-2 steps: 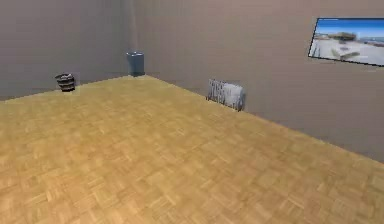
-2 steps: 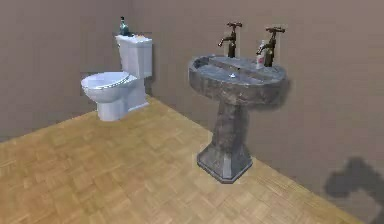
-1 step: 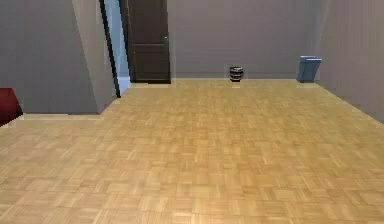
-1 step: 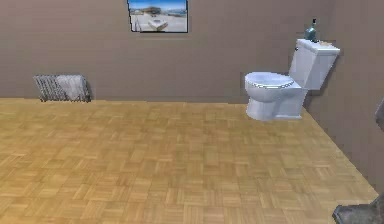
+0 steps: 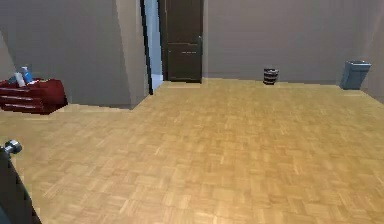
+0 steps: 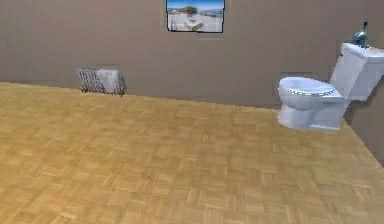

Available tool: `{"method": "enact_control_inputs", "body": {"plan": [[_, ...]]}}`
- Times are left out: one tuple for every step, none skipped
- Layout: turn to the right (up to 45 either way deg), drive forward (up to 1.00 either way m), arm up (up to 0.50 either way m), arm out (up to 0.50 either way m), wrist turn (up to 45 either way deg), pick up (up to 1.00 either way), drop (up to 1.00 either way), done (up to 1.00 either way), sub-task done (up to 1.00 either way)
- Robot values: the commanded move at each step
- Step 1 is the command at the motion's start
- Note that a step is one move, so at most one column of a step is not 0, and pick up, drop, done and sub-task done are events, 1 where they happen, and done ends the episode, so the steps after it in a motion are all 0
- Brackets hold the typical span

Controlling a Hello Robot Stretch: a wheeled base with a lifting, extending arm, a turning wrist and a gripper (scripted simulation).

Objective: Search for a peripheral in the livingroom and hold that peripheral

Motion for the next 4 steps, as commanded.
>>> {"method": "enact_control_inputs", "body": {"plan": [[0.0, 0.80, 0.00, 0.00, 0.0, 0.00, 0.00, 0.00, 0.00], [0.0, 1.00, 0.00, 0.00, 0.0, 0.00, 0.00, 0.00, 0.00], [0.0, 1.00, 0.00, 0.00, 0.0, 0.00, 0.00, 0.00, 0.00], [0.0, 1.00, 0.00, 0.00, 0.0, 0.00, 0.00, 0.00, 0.00]]}}
